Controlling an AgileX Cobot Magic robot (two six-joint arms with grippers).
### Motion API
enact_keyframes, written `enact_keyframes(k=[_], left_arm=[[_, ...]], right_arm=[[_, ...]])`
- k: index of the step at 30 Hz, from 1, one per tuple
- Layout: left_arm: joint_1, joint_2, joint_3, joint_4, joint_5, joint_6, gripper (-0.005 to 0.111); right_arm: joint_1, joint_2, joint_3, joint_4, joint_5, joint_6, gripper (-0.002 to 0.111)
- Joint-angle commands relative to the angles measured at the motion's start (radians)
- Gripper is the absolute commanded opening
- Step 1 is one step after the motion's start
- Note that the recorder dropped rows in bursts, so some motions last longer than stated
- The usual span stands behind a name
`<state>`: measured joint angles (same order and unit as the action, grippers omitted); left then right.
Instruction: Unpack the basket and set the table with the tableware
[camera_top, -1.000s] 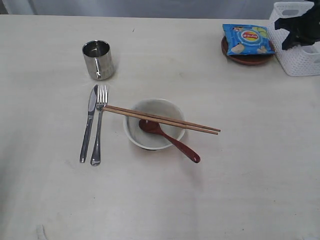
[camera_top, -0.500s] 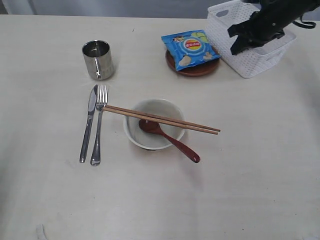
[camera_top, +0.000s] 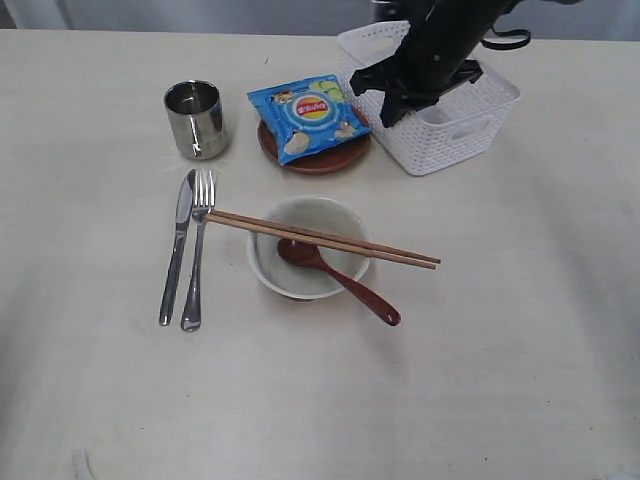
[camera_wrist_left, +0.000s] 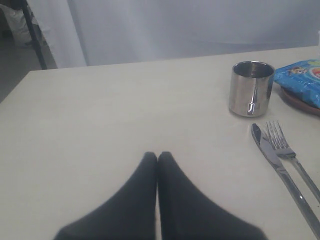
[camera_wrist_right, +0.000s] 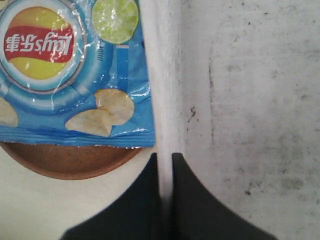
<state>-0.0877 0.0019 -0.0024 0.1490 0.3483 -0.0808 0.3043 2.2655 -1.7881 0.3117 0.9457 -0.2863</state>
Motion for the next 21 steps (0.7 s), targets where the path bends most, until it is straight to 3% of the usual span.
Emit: enact_keyframes(k=[1, 9, 21], left_arm=[[-0.006, -0.002, 0.002, -0.001, -0.001, -0.002, 0.0], [-0.006, -0.002, 0.002, -0.001, -0.001, -0.002, 0.0], [-0.006, -0.002, 0.002, -0.001, -0.001, -0.002, 0.0]], right_arm=[[0.007, -0.011, 0.011, 0.016, 0.047, 0.097, -0.001], [0.001, -0.085, 0.011, -0.301, -0.01, 0.521, -0.001], [0.007, -0.097, 0.011, -0.212, 0.121, 0.546, -0.001]])
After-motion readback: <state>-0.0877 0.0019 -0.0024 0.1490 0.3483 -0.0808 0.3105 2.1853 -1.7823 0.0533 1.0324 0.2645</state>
